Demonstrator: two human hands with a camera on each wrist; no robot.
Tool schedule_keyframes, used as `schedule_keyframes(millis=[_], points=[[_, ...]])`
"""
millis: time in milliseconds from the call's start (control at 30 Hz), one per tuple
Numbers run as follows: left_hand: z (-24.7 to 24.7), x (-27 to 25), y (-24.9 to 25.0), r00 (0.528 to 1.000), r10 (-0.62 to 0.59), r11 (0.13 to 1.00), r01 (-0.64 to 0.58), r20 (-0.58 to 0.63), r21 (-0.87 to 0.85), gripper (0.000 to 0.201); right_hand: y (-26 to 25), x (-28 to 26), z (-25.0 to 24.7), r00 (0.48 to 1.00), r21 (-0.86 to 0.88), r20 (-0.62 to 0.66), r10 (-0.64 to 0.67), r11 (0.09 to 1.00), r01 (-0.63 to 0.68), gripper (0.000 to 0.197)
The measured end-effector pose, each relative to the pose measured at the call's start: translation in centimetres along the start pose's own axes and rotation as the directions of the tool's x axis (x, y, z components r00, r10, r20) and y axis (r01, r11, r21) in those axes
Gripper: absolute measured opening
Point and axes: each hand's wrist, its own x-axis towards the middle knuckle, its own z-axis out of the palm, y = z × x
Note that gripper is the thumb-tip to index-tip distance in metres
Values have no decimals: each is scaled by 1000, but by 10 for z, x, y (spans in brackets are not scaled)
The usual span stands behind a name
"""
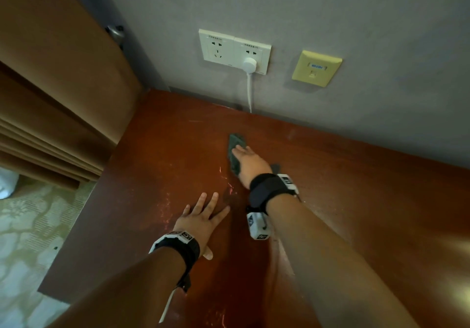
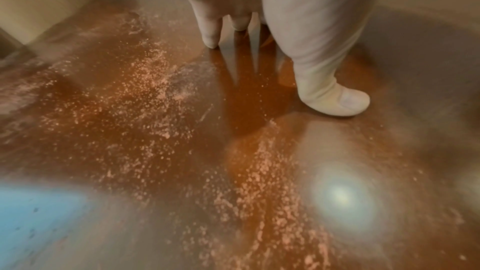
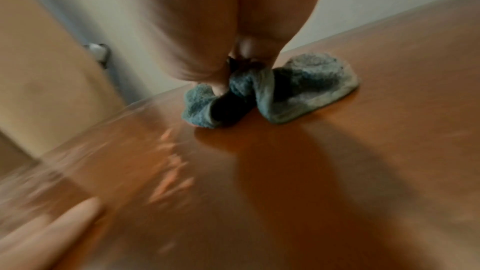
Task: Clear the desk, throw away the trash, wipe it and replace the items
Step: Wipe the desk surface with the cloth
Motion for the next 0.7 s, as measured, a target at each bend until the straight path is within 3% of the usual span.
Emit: schedule_keyframes(millis=[167, 300, 400, 500, 700], points=[[1, 2, -1, 1000, 6, 1000, -6, 5, -7, 127, 117, -33, -42, 954, 79, -161, 253, 967, -243, 68], [1, 2, -1, 1000, 15, 1000, -15, -2, -12, 125, 197, -69, -68, 818, 180, -206, 537, 842, -508, 66], [1, 2, -2, 1000, 14, 1000, -14, -7, -12, 126, 207, -69, -72, 771, 153, -192, 607, 794, -588, 67], [2, 2, -1, 1000, 11, 1000, -11, -7, -11, 127, 188, -49, -68, 781, 127, -210, 588, 808, -575, 65], [2, 2, -1, 1000, 11, 1000, -11, -11, -3, 127, 97, 12, -44, 928, 23, -224, 299, 953, -302, 62]])
